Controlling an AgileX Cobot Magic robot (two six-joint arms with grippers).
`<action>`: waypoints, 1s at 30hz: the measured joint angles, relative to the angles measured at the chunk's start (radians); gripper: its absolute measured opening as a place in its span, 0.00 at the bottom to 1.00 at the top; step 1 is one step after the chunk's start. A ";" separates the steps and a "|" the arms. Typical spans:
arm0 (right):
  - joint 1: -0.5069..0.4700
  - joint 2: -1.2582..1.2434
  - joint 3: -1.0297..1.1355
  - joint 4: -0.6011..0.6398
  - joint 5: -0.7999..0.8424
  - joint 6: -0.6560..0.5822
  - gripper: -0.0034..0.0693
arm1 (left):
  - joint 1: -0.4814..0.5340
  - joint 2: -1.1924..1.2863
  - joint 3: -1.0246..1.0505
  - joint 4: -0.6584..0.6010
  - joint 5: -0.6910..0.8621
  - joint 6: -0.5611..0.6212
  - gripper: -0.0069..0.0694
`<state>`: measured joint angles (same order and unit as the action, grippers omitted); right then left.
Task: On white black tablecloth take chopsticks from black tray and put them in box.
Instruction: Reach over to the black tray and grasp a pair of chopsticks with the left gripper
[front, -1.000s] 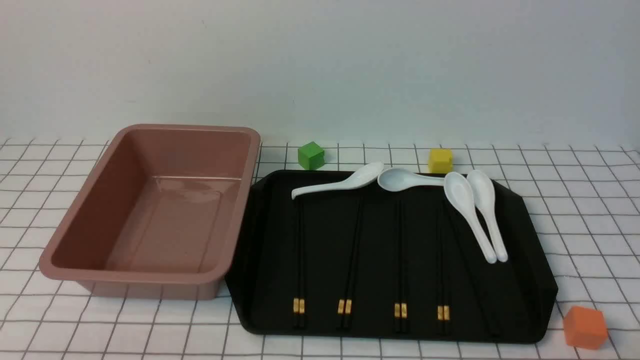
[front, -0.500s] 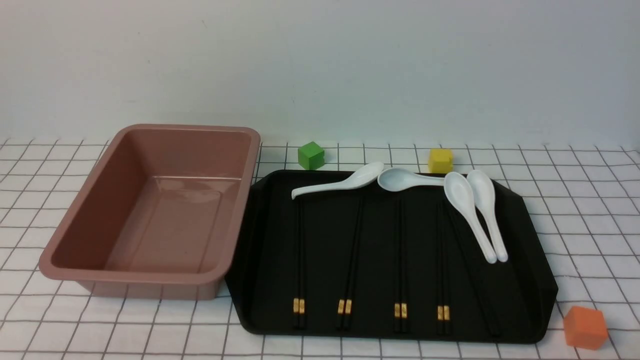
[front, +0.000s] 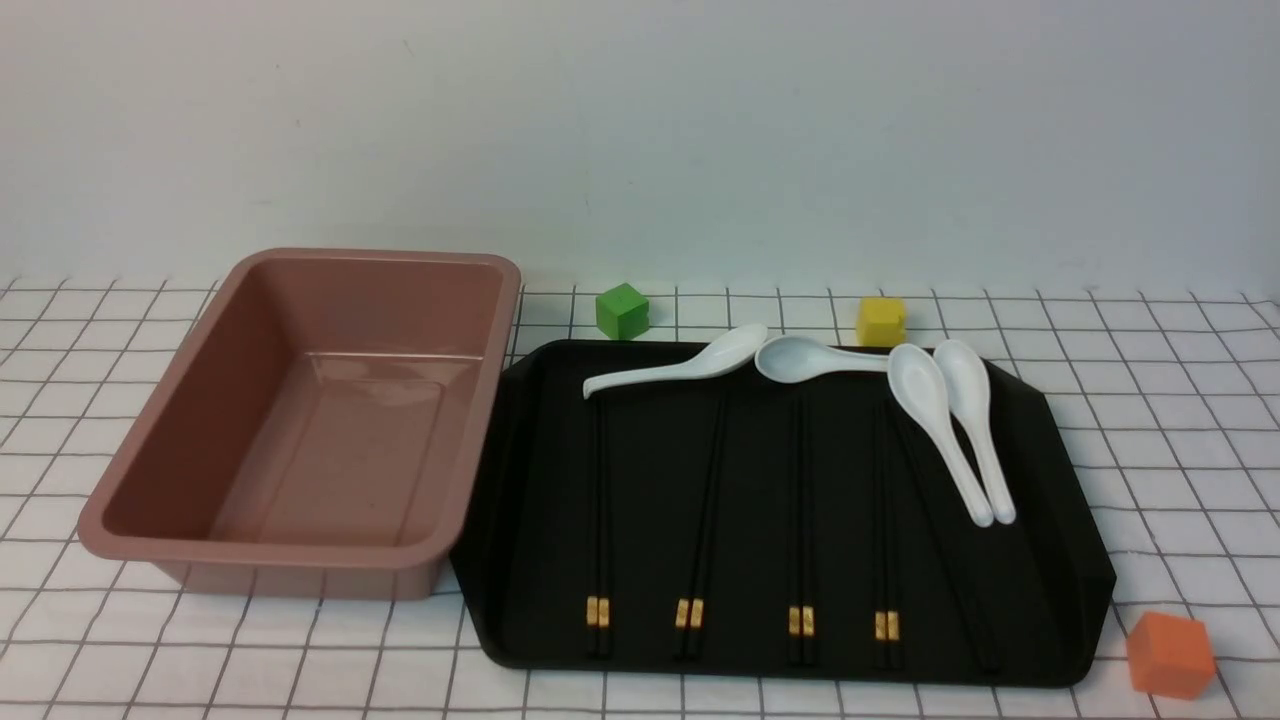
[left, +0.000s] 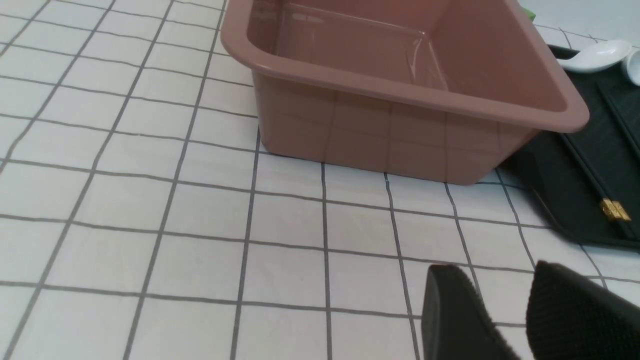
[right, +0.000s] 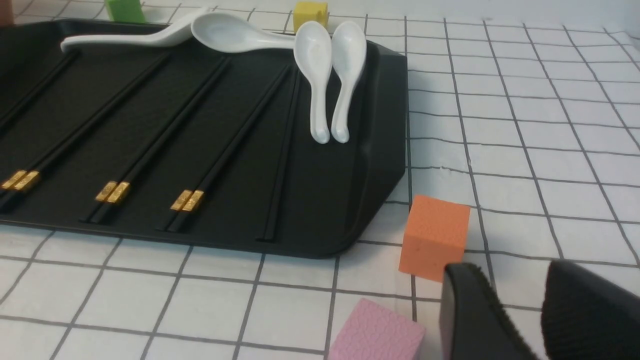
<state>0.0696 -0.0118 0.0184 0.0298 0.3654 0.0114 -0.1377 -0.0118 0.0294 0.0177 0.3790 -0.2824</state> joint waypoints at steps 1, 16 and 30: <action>0.000 0.000 0.000 0.000 0.000 0.000 0.38 | 0.000 0.000 0.000 0.000 0.000 0.000 0.40; 0.000 0.000 0.000 0.000 0.000 0.000 0.38 | 0.000 0.000 0.000 0.026 -0.017 0.000 0.40; 0.000 0.000 0.000 0.000 0.000 0.000 0.38 | 0.000 0.000 0.000 -0.494 -0.129 -0.410 0.40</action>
<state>0.0696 -0.0118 0.0184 0.0298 0.3654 0.0114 -0.1377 -0.0118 0.0294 -0.4761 0.2500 -0.6925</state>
